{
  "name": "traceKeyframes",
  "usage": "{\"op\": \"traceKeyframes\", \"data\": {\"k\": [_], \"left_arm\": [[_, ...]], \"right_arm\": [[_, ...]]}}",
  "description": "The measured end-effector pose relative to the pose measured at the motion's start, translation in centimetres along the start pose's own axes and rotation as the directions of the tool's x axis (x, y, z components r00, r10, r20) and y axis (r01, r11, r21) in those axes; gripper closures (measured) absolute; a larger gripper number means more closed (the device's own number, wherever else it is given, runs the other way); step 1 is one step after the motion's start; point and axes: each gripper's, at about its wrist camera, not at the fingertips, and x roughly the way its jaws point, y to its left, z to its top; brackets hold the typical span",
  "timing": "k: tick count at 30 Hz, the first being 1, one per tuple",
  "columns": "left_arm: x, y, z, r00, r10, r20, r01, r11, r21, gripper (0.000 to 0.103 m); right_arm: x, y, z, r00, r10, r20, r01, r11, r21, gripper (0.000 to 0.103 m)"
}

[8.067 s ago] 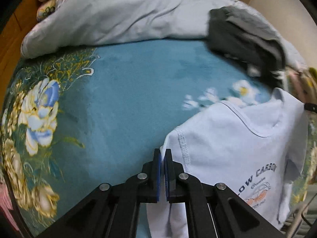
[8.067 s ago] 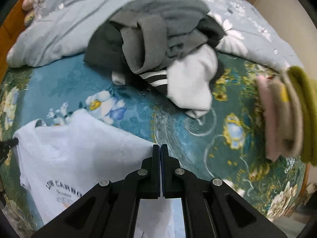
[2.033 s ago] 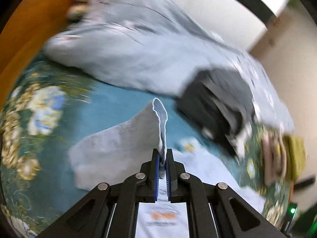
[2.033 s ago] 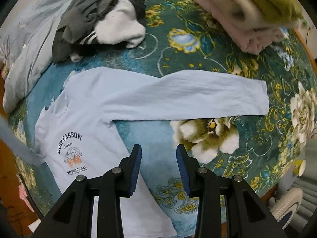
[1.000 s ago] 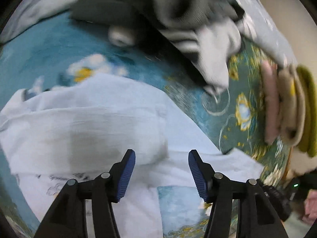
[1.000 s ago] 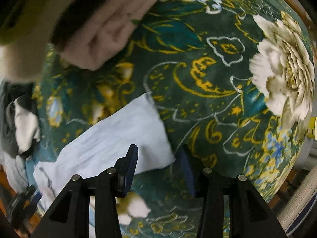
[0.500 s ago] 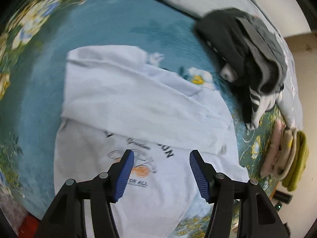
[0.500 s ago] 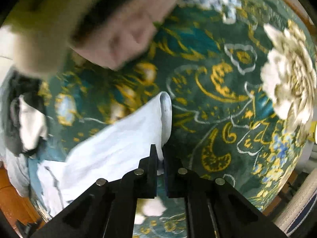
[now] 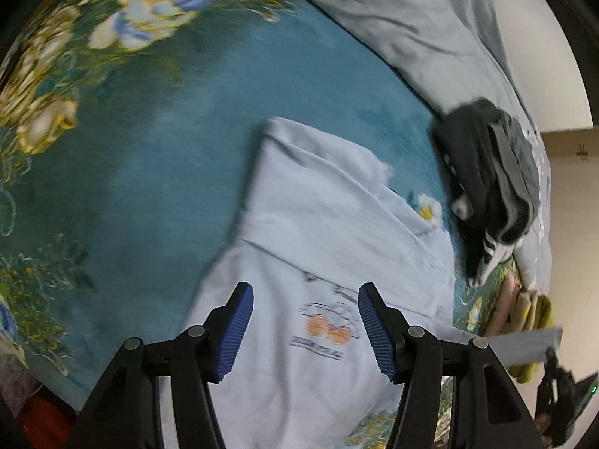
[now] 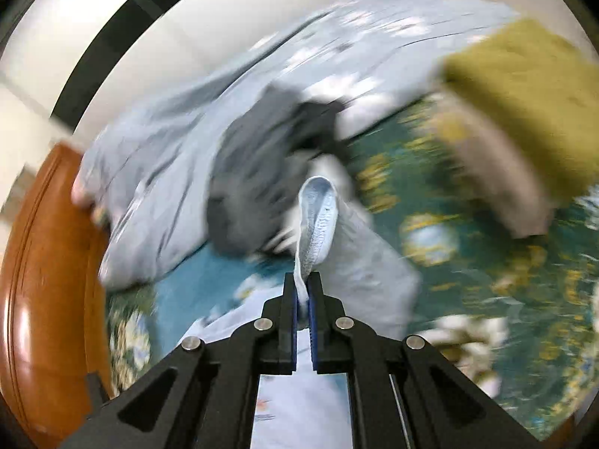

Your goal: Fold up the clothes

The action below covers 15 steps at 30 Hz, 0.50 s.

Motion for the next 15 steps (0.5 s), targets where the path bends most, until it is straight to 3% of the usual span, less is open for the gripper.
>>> {"op": "traceKeyframes", "data": {"k": [5,9,15], "left_arm": [[-0.7,5.0,-0.3,1.000,-0.002,-0.010,0.002,0.998,-0.055,0.041],[-0.3,8.2,-0.9,0.999,0.003,-0.039,-0.006,0.995,-0.097,0.041],[0.3,11.6,-1.7,0.997,0.006,-0.075,-0.014,0.994,-0.111,0.041]], "right_arm": [[7.8,9.6,-5.0,0.985,0.095,-0.147,-0.108,0.990,-0.087,0.098],[14.3,15.6,-10.5,0.952,0.069,-0.297,-0.129,0.974,-0.185,0.098],[21.8,20.8,-17.0,0.891,-0.018,-0.454,-0.122,0.953,-0.277,0.098]]}}
